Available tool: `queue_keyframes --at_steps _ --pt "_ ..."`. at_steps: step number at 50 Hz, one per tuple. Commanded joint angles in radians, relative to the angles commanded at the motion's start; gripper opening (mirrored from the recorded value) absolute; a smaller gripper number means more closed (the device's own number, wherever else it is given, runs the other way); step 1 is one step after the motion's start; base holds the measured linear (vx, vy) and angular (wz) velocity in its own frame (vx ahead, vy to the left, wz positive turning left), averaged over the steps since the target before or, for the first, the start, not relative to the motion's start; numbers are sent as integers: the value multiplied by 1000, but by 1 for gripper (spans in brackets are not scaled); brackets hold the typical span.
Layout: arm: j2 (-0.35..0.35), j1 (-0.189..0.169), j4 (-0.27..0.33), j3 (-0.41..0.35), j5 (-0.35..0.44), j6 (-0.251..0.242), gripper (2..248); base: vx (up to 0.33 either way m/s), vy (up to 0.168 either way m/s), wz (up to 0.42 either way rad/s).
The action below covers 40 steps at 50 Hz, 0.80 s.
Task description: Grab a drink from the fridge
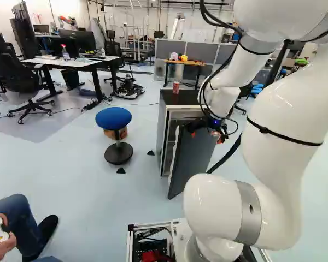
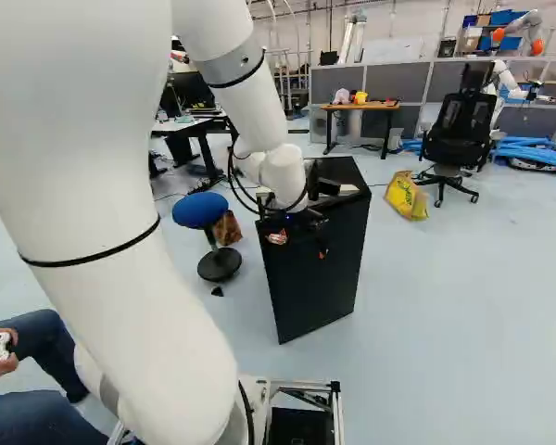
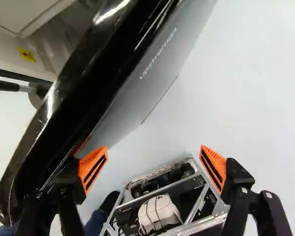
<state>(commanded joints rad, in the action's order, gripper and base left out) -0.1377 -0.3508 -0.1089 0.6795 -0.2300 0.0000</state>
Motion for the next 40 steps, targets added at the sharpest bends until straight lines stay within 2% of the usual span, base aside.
queue_keyframes --at_steps 24,40 --pt "-22 82 0 25 123 0 247 0 0 0" --pt "-42 127 0 48 136 0 247 0 0 0"
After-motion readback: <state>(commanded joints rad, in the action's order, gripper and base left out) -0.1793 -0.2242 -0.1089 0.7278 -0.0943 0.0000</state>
